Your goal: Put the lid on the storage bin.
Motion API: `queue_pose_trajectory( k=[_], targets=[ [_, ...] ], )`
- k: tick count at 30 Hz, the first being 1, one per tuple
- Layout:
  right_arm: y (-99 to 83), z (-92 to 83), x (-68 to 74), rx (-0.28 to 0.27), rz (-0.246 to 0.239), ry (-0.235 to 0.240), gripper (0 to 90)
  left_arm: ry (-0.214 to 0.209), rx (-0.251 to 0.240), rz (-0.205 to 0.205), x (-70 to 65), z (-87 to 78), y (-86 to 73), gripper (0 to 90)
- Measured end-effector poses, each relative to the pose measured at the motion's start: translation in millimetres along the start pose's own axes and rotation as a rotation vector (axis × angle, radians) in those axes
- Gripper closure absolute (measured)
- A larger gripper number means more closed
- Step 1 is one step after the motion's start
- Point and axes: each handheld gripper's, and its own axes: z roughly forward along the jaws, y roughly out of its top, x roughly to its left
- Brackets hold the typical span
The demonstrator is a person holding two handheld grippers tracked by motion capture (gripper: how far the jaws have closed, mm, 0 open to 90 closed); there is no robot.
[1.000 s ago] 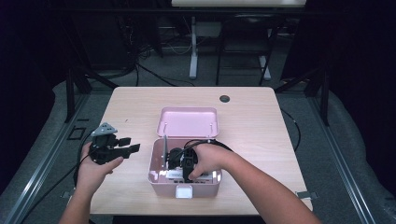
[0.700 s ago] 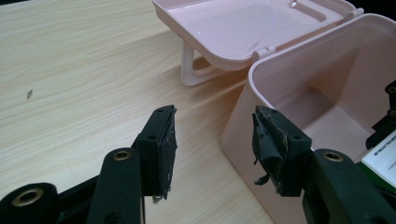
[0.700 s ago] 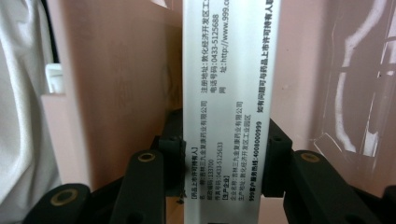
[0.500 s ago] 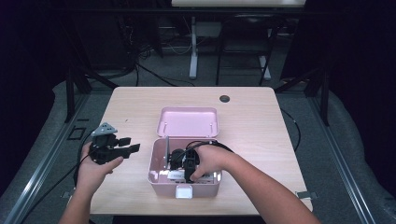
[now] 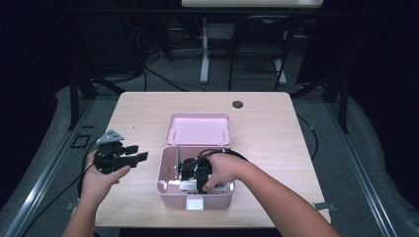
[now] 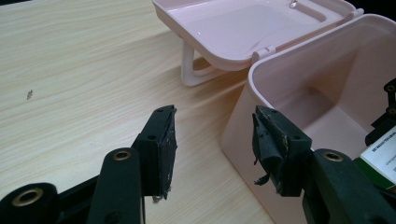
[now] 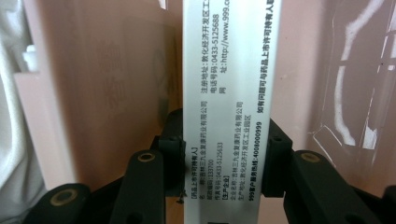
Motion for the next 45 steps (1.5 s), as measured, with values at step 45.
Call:
queue_pose_trajectory(
  k=[45],
  targets=[
    [-5.3,4.4,-2.7,0.012,-0.001,-0.032,60.3,0.009,-0.011,-0.009,0.3,-0.5,-0.3,49.4]
  ],
)
